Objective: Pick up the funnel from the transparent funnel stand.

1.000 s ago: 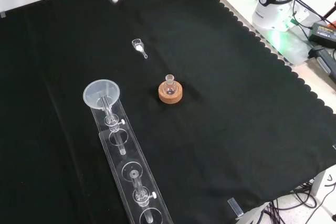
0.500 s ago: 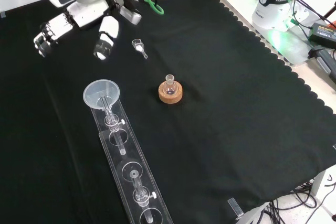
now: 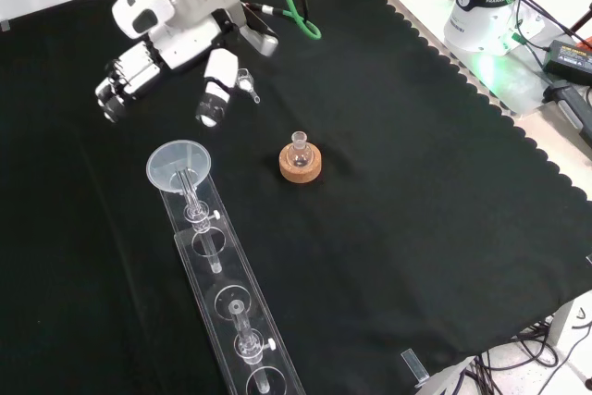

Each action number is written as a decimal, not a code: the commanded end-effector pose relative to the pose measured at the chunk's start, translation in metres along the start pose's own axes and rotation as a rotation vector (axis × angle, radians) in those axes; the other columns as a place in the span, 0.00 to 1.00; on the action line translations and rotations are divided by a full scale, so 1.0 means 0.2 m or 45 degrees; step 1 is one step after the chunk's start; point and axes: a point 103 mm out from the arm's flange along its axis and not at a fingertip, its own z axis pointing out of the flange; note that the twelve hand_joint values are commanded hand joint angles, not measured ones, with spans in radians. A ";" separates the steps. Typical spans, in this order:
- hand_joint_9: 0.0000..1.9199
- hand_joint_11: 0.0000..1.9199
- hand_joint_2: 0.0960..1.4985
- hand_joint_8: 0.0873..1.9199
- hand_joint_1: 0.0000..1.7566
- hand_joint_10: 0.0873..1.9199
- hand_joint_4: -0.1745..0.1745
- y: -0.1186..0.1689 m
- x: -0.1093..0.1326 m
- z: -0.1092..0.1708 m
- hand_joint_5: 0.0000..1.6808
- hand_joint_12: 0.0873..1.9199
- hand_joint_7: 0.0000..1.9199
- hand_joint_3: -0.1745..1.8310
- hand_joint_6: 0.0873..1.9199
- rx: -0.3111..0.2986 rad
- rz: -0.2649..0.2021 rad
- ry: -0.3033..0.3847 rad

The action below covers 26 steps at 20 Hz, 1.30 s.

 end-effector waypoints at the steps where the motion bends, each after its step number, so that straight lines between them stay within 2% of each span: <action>1: 0.00 0.00 0.53 0.00 0.00 0.00 0.84 0.00 0.11 0.10 0.00 0.45 0.00 0.11 0.00 -0.028 0.016 0.011; 6: 0.00 0.00 0.54 0.00 0.00 0.00 0.82 0.07 0.14 0.16 0.00 0.45 0.00 0.11 0.00 0.007 -0.018 -0.003; 7: 0.00 0.00 0.54 0.00 0.00 0.00 0.82 0.08 0.14 0.17 0.00 0.45 0.00 0.11 0.00 0.025 0.011 -0.011; 10: 0.00 0.00 0.54 0.00 0.00 0.00 0.82 0.12 0.16 0.22 0.00 0.45 0.00 0.11 0.00 0.060 0.002 -0.038; 11: 0.00 0.00 0.54 0.00 0.00 0.00 0.82 0.13 0.18 0.23 0.00 0.45 0.00 0.11 0.00 0.057 0.016 -0.038; 12: 0.00 0.00 0.54 0.00 0.00 0.00 0.82 0.09 -0.03 0.19 0.00 0.45 0.00 0.11 0.00 0.036 0.020 0.009; 14: 0.00 0.00 0.54 0.00 0.00 0.00 0.81 0.06 -0.13 0.17 0.00 0.45 0.00 0.11 0.00 0.034 0.024 0.001; 15: 0.00 0.00 0.54 0.00 0.00 0.00 0.81 0.08 -0.10 0.18 0.00 0.45 0.00 0.11 0.00 0.067 0.020 -0.046; 17: 0.00 0.00 0.54 0.00 0.00 0.00 0.80 0.13 0.09 0.24 0.00 0.45 0.00 0.11 0.00 0.069 0.024 -0.077; 18: 0.00 0.00 0.54 0.00 0.00 0.00 0.80 0.10 -0.06 0.22 0.00 0.45 0.00 0.11 0.00 0.047 0.027 -0.005; 20: 0.00 0.00 0.54 0.00 0.00 0.00 0.80 0.08 -0.13 0.21 0.00 0.45 0.00 0.11 0.00 0.049 0.039 -0.002; 21: 0.00 0.00 0.54 0.00 0.00 0.00 0.79 0.08 -0.12 0.21 0.00 0.46 0.00 0.11 0.00 0.060 0.041 -0.033; 24: 0.00 0.00 0.53 0.00 0.00 0.00 0.79 0.09 -0.12 0.22 0.00 0.50 0.00 0.11 0.00 0.075 0.067 -0.035; 26: 0.00 0.00 0.53 0.00 0.00 0.00 0.79 0.13 0.02 0.26 0.00 0.51 0.00 0.11 0.00 0.075 0.062 -0.063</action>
